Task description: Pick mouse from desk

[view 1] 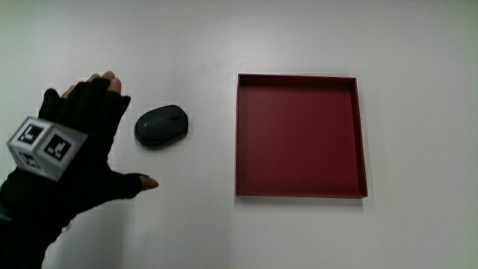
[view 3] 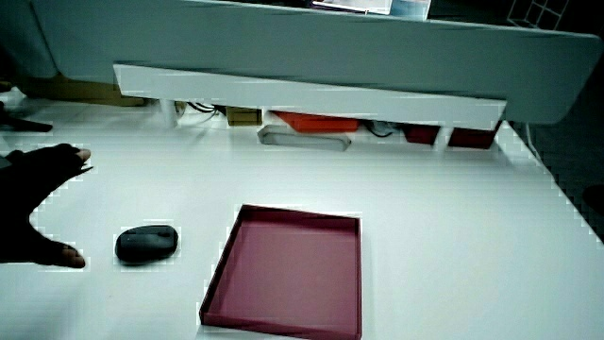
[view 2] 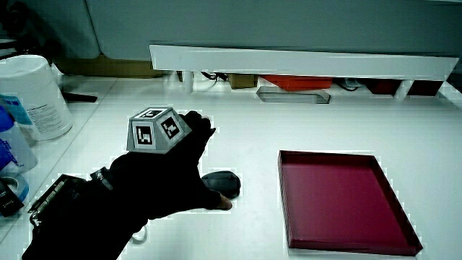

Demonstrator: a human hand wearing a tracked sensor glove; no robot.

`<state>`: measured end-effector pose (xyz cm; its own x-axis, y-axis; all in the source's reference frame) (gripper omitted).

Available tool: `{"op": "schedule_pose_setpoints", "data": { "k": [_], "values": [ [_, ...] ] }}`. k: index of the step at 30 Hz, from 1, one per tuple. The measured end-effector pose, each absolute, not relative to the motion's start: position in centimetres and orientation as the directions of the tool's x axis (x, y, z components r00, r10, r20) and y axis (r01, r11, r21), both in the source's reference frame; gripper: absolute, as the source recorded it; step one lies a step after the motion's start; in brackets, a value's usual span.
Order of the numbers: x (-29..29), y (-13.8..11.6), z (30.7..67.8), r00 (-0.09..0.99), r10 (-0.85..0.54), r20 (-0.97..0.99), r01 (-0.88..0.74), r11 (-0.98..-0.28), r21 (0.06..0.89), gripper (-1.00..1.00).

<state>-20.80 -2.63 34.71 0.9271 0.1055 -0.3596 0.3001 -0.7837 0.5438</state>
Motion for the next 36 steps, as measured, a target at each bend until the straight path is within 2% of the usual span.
{"op": "schedule_pose_setpoints", "data": {
  "k": [1,2,16,21,36],
  "values": [
    [-21.2,-3.1,35.9,0.904,0.181,-0.387,0.379,-0.758,0.531,0.00],
    [-20.7,-3.3,35.4,0.922,0.128,-0.366,0.318,-0.788,0.527,0.00],
    [-19.9,-6.8,41.2,0.931,0.052,-0.361,0.294,-0.691,0.660,0.00],
    [-19.8,-7.1,43.0,0.943,0.016,-0.331,0.259,-0.660,0.705,0.00],
    [-19.8,-7.4,47.1,0.959,-0.015,-0.284,0.216,-0.614,0.759,0.00]
  ]
}}
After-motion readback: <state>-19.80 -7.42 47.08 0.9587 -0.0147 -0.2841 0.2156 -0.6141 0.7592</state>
